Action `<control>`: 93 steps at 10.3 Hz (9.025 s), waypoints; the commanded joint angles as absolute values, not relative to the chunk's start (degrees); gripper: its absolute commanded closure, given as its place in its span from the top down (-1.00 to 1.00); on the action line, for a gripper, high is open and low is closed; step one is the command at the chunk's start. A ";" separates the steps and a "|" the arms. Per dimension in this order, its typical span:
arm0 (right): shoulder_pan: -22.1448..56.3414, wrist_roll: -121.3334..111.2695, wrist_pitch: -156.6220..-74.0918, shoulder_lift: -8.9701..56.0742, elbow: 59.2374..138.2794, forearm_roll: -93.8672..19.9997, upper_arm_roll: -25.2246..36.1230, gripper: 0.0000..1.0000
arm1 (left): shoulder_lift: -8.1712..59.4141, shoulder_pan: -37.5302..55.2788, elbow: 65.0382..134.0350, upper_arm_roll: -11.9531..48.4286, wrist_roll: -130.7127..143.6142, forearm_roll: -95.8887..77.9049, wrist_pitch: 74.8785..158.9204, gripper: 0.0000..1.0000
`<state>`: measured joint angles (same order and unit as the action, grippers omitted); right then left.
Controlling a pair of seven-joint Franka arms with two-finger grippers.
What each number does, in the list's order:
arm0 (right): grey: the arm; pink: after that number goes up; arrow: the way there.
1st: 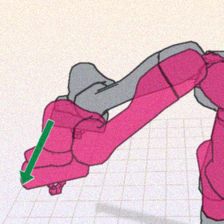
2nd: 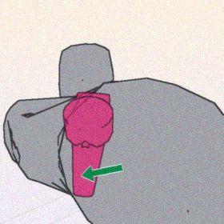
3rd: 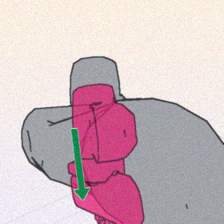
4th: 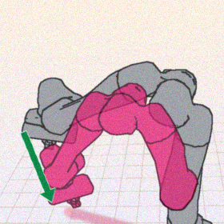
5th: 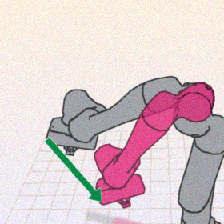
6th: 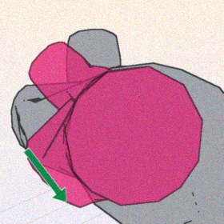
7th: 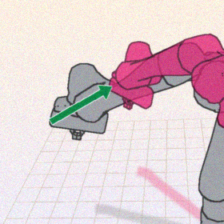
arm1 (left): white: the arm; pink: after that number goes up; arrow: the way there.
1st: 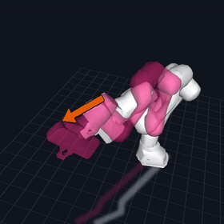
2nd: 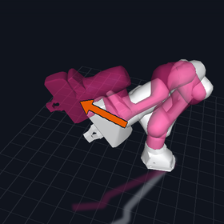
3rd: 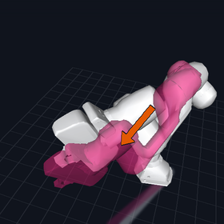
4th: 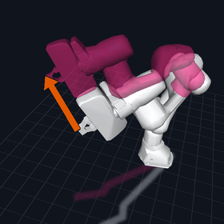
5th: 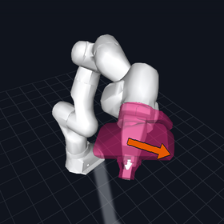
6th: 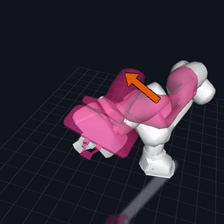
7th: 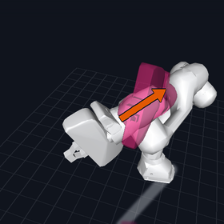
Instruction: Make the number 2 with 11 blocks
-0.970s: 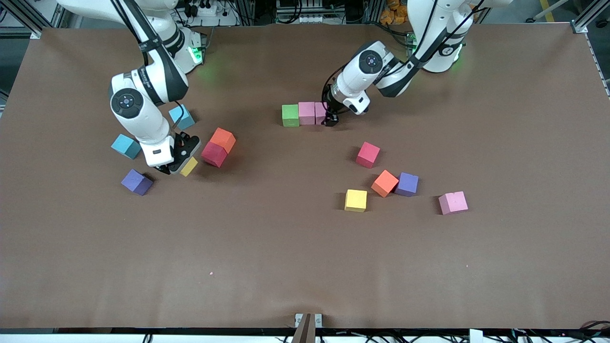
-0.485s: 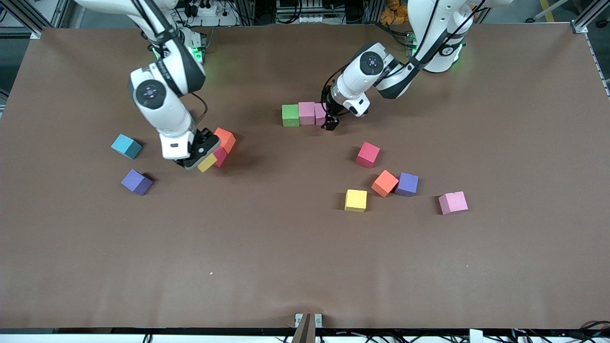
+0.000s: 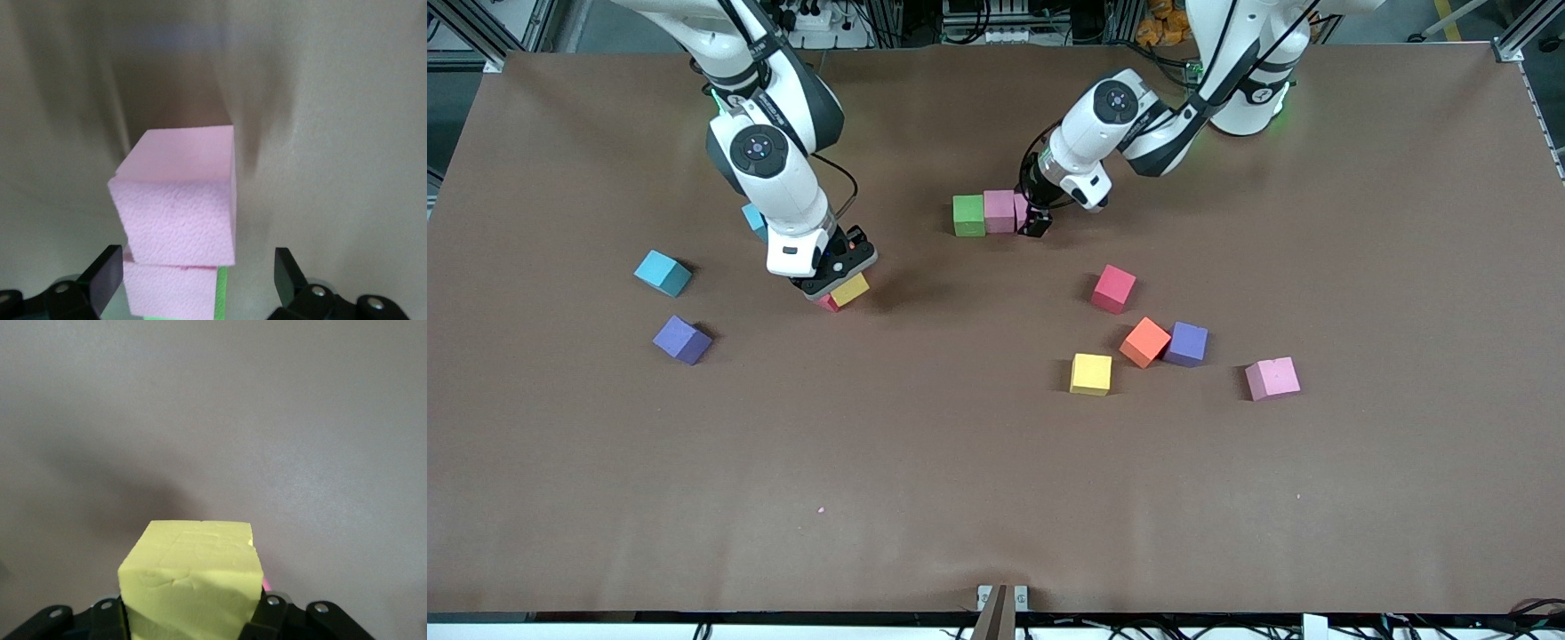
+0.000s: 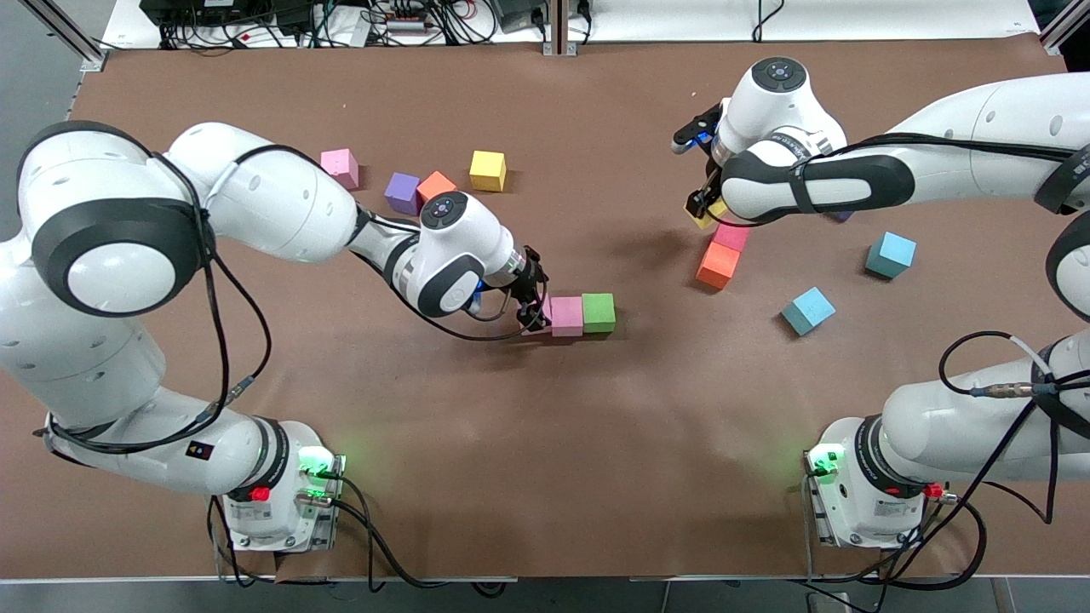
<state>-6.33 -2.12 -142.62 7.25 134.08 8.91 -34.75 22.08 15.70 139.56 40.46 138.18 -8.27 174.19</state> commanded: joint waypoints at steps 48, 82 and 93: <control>51.15 57.57 -132.80 41.66 93.34 9.23 -9.93 -0.34 | 48.51 8.26 80.42 28.57 38.67 25.93 124.63 1.00; 50.54 55.72 -131.92 41.57 93.69 9.05 -10.90 0.71 | 47.12 7.91 84.11 28.74 38.50 23.91 122.44 -0.39; 43.18 51.01 -119.71 21.58 102.35 8.70 -15.91 1.00 | 39.29 6.68 84.20 29.79 40.33 15.66 115.14 -0.36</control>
<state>47.16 54.25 -119.18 29.37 94.18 8.84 -14.69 40.78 6.61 83.03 29.74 39.47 17.92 116.13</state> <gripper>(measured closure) 0.000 0.396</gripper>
